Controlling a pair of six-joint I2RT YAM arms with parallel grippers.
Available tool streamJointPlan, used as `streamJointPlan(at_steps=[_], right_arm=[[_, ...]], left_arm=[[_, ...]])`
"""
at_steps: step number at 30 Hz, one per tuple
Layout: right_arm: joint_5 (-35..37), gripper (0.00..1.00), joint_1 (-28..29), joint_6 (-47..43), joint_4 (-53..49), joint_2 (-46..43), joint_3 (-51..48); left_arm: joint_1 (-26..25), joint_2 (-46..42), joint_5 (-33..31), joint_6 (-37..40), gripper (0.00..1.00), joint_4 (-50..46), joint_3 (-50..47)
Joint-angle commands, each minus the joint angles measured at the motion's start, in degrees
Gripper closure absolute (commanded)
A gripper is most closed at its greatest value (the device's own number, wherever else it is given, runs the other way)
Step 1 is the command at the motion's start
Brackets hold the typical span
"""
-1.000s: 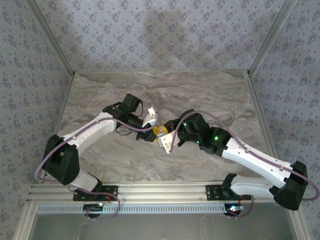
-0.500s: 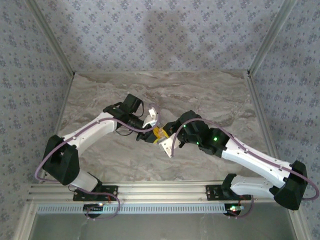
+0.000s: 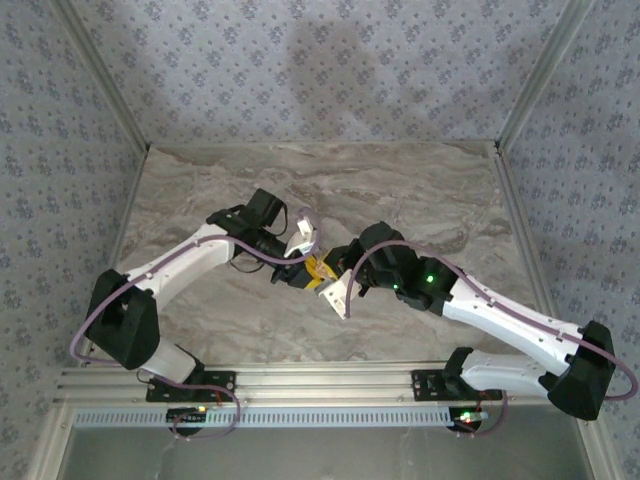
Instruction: Insert the wireless bluetooth earbuds into the charging case
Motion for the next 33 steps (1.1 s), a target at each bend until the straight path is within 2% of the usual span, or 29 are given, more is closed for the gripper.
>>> streamJointPlan(at_steps=[1, 18, 33], right_arm=[[-4.45, 0.88, 1.18, 1.46, 1.71, -0.88, -1.5], [-2.93, 0.9, 1.75, 4.89, 7.78, -2.72, -3.53], [-0.54, 0.9, 2.5, 5.34, 8.55, -4.16, -3.86]], left_arm=[[-0.44, -0.04, 2.63, 1.5, 0.81, 1.65, 2.58], [-0.44, -0.4, 2.41, 0.88, 0.81, 3.28, 1.74], [-0.49, -1.06, 0.92, 0.93, 0.81, 3.6, 1.1]])
